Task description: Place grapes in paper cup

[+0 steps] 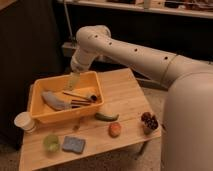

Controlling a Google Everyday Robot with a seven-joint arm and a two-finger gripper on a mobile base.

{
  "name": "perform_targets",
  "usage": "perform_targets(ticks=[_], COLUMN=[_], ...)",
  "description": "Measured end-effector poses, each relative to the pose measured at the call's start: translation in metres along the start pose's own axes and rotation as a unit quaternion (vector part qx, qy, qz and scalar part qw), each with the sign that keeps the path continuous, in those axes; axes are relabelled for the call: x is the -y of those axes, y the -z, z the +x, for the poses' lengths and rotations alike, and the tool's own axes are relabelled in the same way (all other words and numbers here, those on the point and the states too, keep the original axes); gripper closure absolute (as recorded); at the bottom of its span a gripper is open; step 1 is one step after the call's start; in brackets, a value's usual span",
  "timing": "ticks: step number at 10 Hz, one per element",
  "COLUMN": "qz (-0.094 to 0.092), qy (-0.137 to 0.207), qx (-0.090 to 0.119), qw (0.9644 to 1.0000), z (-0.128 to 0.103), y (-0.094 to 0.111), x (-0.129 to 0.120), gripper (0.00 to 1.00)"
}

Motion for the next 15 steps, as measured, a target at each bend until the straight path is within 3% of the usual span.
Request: perform_targets(ticks=[3,8,11,14,15], qz=[0.010,0.035,0.050,0.073,0.079], qy=[-0.033,-0.110,-0.173,-0.248,-0.274], qx=[0.003,-0.017,-0.032,-0.042,-0.048], qw=[0.9994,0.9932,0.9832,0.9650,0.9572], z=[0.034,0.137,0.201,0.268,0.289], y=[0.023,0.082,0.107,0.133,0.141], x=[-0.003,-0.043,-0.070,-0.100,-0.111], gripper=[0.20,0.20,0.20,0.20,0.20])
